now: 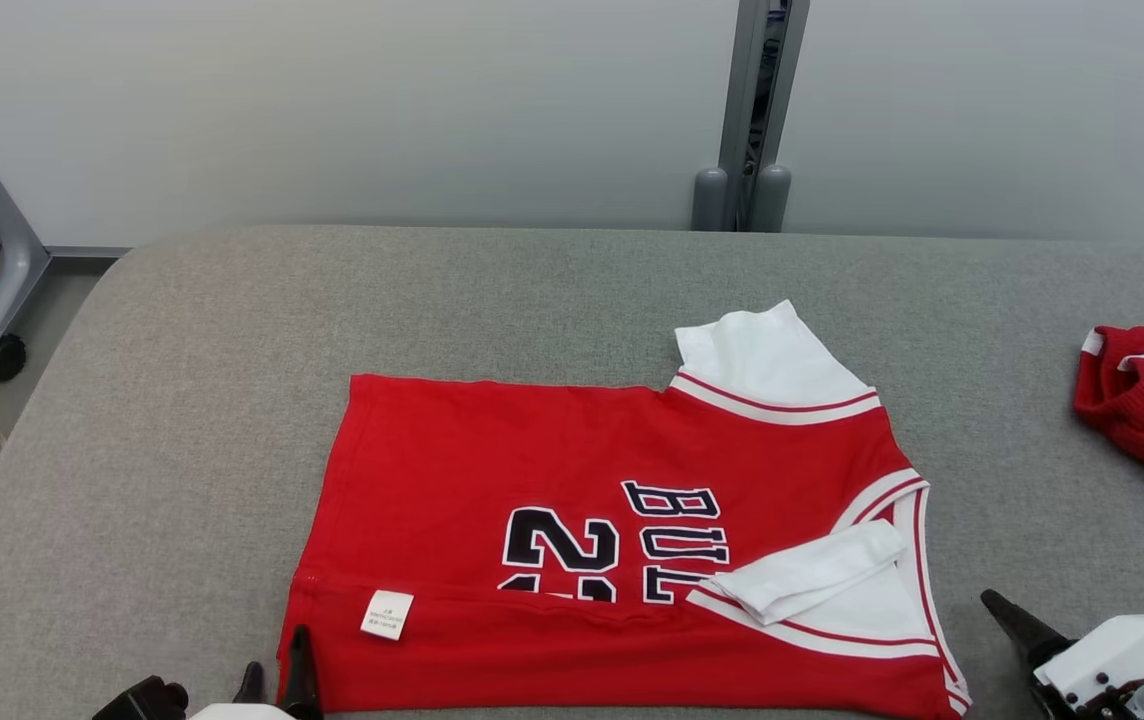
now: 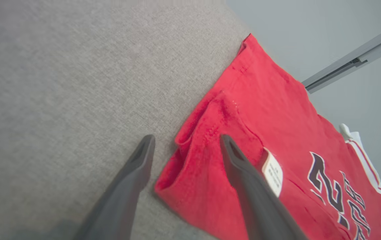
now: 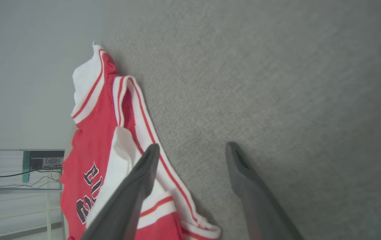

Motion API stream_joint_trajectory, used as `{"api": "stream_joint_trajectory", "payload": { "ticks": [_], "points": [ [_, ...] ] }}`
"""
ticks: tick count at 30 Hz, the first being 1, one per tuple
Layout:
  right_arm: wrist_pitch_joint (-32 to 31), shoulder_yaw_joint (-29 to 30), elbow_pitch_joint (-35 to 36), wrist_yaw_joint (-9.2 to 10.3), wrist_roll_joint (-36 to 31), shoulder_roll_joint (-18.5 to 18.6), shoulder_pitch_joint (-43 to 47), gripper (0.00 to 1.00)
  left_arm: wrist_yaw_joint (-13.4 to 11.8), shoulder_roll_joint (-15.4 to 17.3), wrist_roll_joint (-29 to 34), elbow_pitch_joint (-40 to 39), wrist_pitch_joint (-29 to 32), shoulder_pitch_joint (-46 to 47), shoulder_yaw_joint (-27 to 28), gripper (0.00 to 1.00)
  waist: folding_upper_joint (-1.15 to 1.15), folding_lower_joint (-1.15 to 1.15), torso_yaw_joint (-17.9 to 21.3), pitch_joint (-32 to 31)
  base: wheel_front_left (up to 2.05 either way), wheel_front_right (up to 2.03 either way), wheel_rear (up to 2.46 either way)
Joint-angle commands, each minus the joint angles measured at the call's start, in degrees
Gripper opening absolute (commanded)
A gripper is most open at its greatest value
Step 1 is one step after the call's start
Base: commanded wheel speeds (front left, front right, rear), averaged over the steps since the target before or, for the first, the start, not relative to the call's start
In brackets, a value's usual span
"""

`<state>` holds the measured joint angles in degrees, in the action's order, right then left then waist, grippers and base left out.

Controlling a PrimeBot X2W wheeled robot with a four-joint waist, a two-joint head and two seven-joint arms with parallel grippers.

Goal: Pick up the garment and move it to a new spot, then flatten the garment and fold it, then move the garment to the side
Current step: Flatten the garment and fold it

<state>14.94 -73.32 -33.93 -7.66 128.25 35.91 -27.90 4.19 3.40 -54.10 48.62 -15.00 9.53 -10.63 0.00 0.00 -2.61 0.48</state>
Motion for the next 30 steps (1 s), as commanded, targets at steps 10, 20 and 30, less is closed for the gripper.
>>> {"api": "stream_joint_trajectory", "payload": {
  "ticks": [10,20,30],
  "points": [
    [0.29,3.54,-7.58,0.16,-10.18,0.17,-8.14,1.00,-5.44,3.01,13.61,-11.24,-0.20,-2.21,8.12,1.00,0.00,0.00,0.46,-1.66,0.00,0.00,0.00],
    [0.28,26.76,-8.01,0.16,-49.95,-5.46,-8.33,1.00,-5.35,0.20,34.02,-29.94,-0.21,-4.18,14.54,1.00,0.00,0.00,1.18,-0.93,0.00,0.00,0.00],
    [0.28,56.89,9.84,0.16,-97.44,-19.92,12.66,1.00,-7.57,-0.31,42.80,-36.72,-0.21,-6.20,10.54,1.00,0.00,0.00,0.98,0.53,0.00,0.00,0.00]
  ]
}}
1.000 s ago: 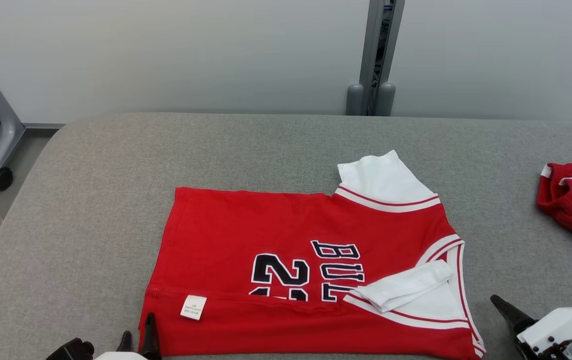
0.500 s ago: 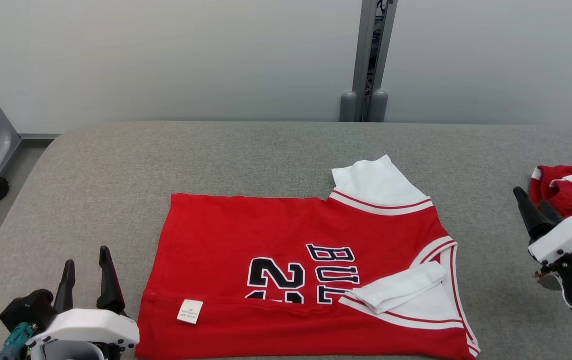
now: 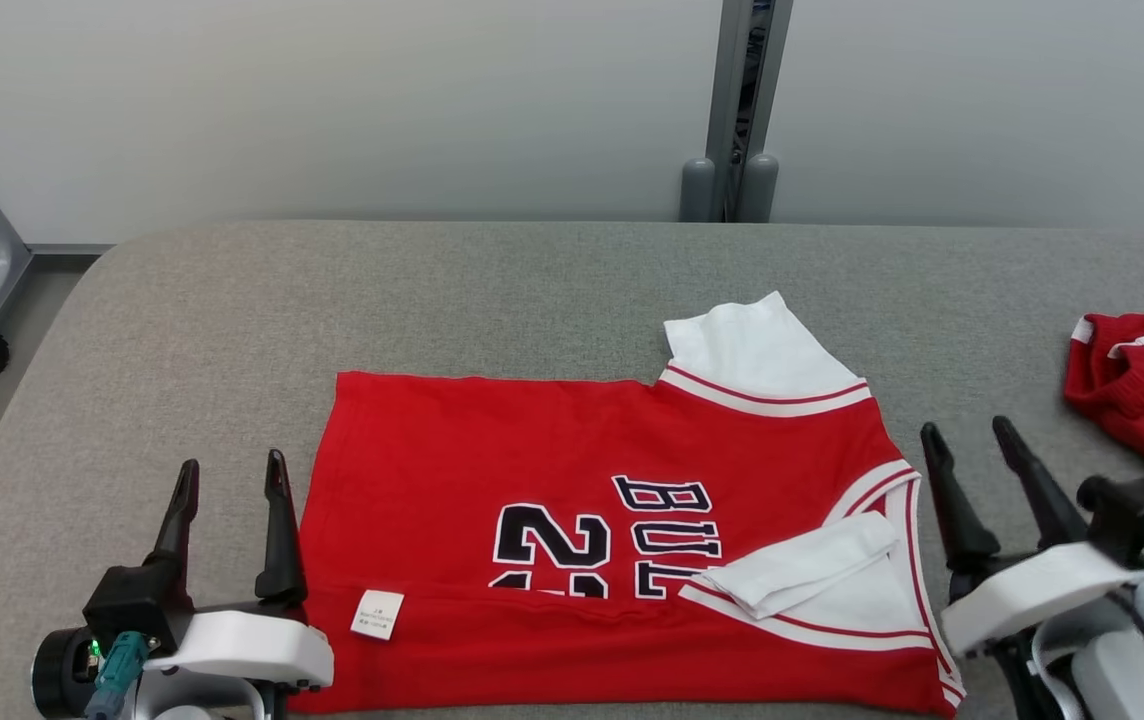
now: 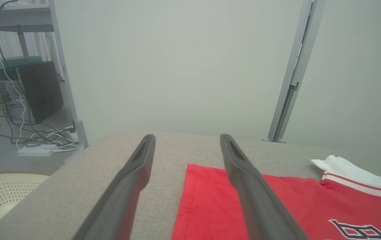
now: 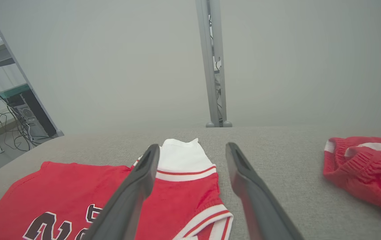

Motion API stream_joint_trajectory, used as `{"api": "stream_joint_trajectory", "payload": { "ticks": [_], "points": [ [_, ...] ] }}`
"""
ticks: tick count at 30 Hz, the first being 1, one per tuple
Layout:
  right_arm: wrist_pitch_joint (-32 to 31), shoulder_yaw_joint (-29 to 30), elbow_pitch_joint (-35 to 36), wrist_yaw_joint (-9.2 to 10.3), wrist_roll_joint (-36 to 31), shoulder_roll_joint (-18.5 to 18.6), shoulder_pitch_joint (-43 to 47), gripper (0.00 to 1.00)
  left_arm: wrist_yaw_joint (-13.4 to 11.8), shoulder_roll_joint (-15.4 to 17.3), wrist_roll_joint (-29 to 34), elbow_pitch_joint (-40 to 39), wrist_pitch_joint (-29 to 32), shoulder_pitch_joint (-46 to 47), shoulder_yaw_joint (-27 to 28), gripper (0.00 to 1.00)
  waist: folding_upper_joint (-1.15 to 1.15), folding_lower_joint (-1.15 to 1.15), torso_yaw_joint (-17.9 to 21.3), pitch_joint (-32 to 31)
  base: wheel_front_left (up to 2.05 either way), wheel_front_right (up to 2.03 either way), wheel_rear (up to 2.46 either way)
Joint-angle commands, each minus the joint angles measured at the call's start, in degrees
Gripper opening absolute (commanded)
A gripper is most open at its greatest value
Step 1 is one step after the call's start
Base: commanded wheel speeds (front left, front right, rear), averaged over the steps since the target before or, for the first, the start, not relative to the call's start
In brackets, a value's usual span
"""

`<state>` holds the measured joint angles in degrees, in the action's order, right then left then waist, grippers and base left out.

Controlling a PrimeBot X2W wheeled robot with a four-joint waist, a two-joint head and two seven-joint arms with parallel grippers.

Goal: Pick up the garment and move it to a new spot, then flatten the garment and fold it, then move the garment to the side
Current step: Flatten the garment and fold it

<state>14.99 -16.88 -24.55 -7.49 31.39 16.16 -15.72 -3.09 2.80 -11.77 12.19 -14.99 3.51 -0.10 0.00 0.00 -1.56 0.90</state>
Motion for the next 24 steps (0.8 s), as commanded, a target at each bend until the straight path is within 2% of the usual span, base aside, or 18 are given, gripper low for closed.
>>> {"api": "stream_joint_trajectory", "payload": {
  "ticks": [1,5,9,17,24],
  "points": [
    [0.23,2.10,1.75,-0.01,-3.22,-1.66,2.32,1.00,-0.83,0.28,0.62,-0.41,-0.22,-0.35,-0.44,1.00,0.00,0.00,-0.16,0.24,0.00,0.00,0.00],
    [0.23,6.12,4.62,-0.01,-9.94,-6.66,7.36,1.00,-2.50,0.24,3.42,-0.47,-0.22,-0.97,-2.26,1.00,0.00,0.00,-0.40,0.60,0.00,0.00,0.00],
    [0.23,7.31,5.69,-0.01,-12.71,-8.81,9.14,1.00,-3.32,0.23,3.76,-0.47,-0.22,-1.03,-2.83,1.00,0.00,0.00,-0.38,0.90,0.00,0.00,0.00],
    [-0.30,8.35,6.33,-0.01,-14.26,-10.07,9.35,1.00,-3.82,0.24,4.08,-0.69,-0.22,-0.91,-2.76,1.00,0.00,0.00,-0.20,1.19,0.00,0.00,0.00],
    [-0.74,8.70,6.52,-0.01,-14.92,-10.45,9.45,1.00,-3.05,0.24,3.99,0.08,-0.22,-0.87,-2.98,1.00,0.00,0.00,-0.14,1.65,0.00,0.00,0.00]
  ]
}}
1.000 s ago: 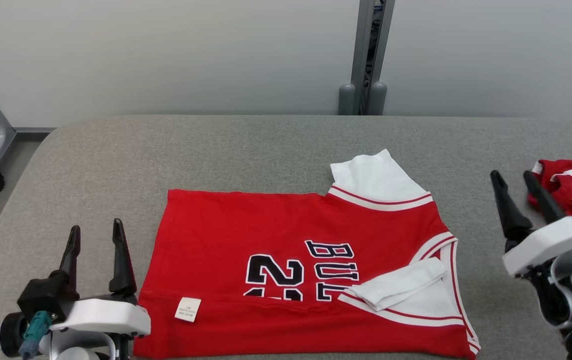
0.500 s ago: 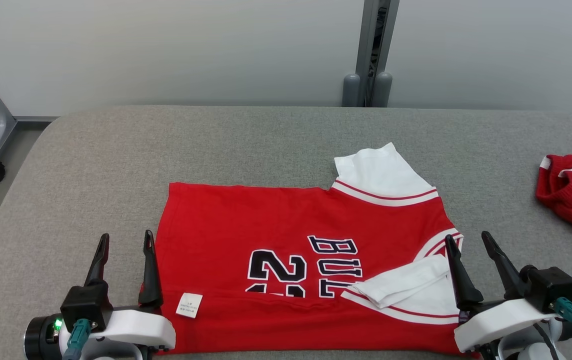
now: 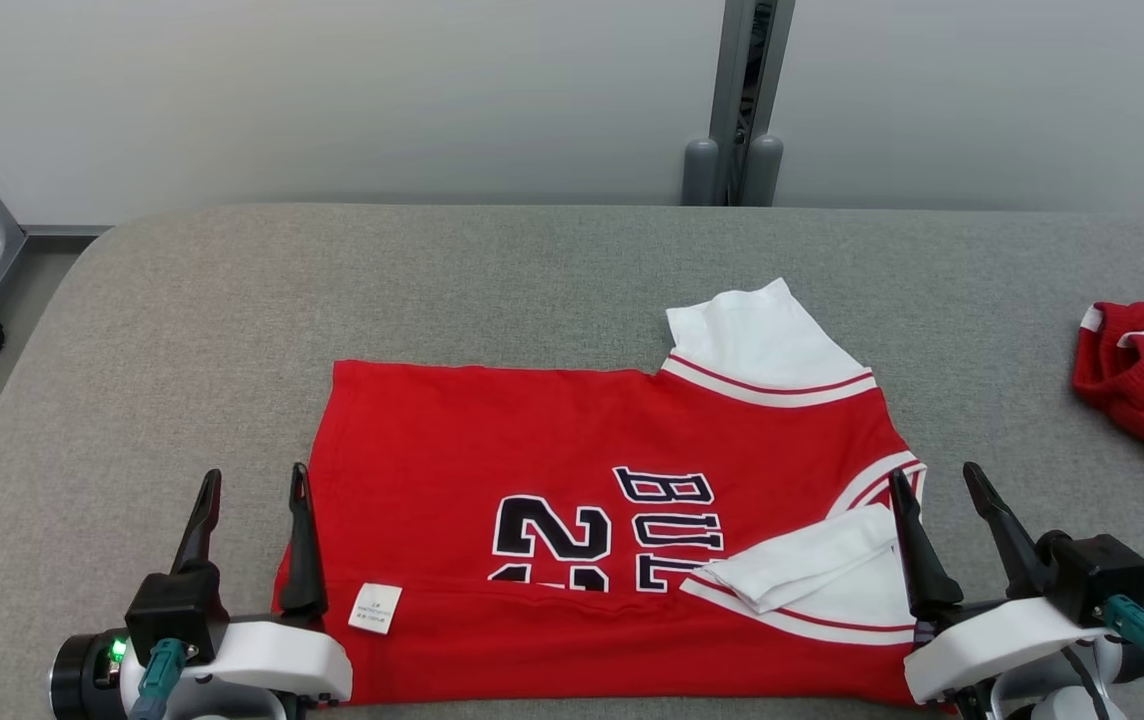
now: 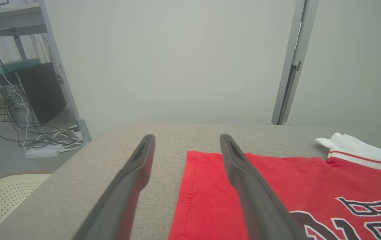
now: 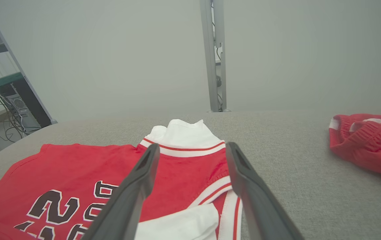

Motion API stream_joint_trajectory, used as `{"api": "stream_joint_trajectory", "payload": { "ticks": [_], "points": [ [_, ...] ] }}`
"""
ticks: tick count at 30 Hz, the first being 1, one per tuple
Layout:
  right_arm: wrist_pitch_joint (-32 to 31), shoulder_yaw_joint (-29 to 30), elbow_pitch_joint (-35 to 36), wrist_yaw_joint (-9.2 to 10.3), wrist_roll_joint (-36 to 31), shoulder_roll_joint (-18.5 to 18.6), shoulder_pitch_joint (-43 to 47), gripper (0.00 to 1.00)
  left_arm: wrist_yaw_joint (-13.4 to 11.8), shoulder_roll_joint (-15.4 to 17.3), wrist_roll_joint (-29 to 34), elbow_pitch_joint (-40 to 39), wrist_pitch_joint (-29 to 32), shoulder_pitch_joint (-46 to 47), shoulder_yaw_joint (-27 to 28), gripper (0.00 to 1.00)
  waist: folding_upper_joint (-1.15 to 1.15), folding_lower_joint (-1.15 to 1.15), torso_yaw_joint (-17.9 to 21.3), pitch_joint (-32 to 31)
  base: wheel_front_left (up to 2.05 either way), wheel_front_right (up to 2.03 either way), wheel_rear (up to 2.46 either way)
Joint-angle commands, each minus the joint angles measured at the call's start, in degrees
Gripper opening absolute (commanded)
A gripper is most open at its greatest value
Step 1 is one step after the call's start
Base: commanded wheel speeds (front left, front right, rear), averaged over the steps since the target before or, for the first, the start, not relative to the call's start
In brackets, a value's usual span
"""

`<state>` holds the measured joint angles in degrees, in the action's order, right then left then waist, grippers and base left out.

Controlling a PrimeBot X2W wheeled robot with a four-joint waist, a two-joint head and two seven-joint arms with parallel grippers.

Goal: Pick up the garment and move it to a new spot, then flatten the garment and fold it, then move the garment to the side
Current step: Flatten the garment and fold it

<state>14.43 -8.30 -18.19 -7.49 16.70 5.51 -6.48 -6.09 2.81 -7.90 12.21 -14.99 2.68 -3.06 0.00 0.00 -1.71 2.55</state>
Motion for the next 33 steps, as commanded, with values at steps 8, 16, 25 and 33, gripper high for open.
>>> {"api": "stream_joint_trajectory", "payload": {
  "ticks": [8,16,25,33],
  "points": [
    [-3.04,0.71,-0.75,-0.01,-2.29,0.95,-4.76,1.00,3.18,0.20,-0.65,5.80,-0.22,3.92,-0.19,1.00,0.00,0.00,0.95,3.87,0.00,0.00,0.00],
    [-9.83,0.96,-3.60,-0.01,0.76,1.61,-16.81,1.00,11.07,4.14,-0.33,17.40,0.49,16.73,-1.72,1.00,0.00,0.00,2.21,11.20,0.00,0.00,0.00],
    [-13.78,0.43,-8.33,-0.01,6.61,1.66,-31.38,1.00,13.51,15.58,-19.55,22.04,20.04,34.15,-15.39,1.00,0.00,0.00,4.01,18.97,0.00,0.00,0.00],
    [-12.61,-3.34,-12.26,-0.01,7.86,2.00,-37.36,1.00,13.55,26.05,-34.02,21.63,32.33,42.21,-25.26,1.00,0.00,0.00,5.69,22.95,0.00,0.00,0.00]
  ]
}}
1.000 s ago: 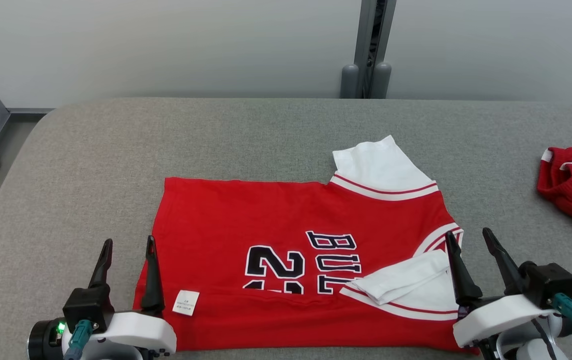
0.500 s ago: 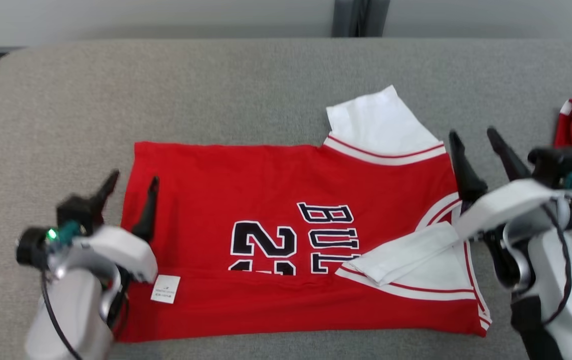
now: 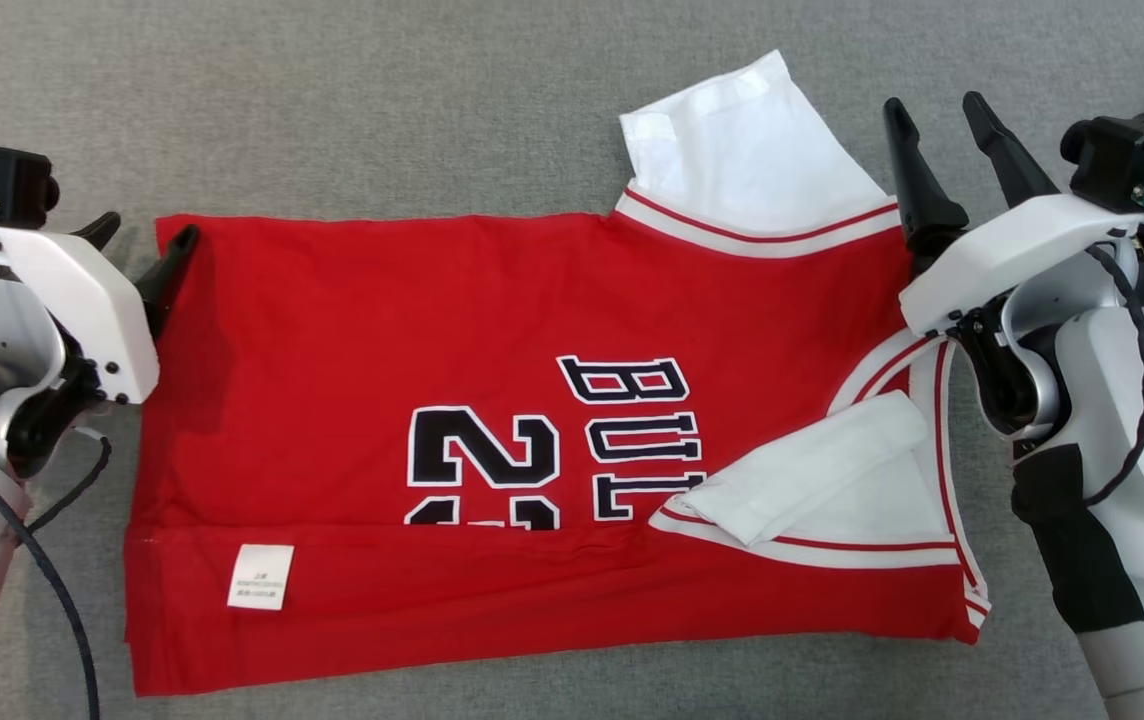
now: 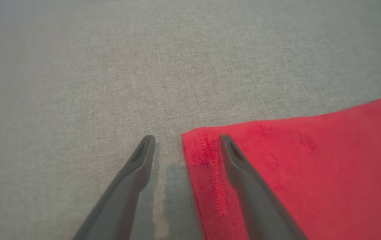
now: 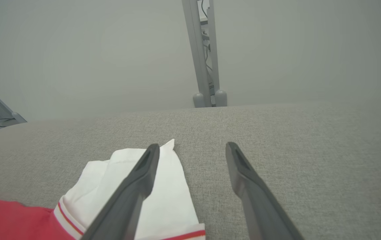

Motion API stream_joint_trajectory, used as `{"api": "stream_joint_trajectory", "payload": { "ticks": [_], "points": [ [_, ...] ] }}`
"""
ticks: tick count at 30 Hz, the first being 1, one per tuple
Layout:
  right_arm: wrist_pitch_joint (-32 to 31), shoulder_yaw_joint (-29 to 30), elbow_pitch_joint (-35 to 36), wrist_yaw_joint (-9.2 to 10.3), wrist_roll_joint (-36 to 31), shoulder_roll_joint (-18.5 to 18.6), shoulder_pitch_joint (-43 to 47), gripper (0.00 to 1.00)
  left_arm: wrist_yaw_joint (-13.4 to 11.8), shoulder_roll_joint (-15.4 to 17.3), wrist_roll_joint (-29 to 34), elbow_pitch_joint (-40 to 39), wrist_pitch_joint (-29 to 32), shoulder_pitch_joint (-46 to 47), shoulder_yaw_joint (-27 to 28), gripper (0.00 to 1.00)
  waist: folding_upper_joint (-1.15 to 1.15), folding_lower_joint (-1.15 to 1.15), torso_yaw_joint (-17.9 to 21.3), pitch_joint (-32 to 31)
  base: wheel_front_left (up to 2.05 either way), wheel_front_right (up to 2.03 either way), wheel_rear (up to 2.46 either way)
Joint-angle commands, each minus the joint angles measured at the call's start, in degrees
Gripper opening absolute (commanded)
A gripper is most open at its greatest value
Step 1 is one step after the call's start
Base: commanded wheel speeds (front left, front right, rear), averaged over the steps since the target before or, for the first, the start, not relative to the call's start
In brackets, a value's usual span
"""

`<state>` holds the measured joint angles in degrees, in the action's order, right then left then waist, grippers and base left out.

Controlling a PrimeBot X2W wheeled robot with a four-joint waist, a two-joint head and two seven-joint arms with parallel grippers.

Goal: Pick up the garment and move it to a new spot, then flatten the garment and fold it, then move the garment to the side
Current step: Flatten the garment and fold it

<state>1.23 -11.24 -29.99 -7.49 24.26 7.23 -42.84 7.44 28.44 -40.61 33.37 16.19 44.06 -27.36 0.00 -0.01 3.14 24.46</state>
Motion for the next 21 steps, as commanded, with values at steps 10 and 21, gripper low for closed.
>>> {"api": "stream_joint_trajectory", "payload": {
  "ticks": [10,21],
  "points": [
    [2.86,-3.28,-4.55,-0.01,2.13,0.98,-4.74,1.00,0.03,3.98,-7.92,3.38,5.02,5.89,-5.17,1.00,0.00,0.01,1.76,2.53,0.00,0.00,0.00],
    [4.13,-5.35,-8.16,-0.01,3.53,1.80,-7.65,1.00,0.04,4.16,-13.58,3.33,7.70,7.80,-11.77,1.00,0.00,0.01,1.67,2.77,0.00,0.00,0.00]
  ]
}}
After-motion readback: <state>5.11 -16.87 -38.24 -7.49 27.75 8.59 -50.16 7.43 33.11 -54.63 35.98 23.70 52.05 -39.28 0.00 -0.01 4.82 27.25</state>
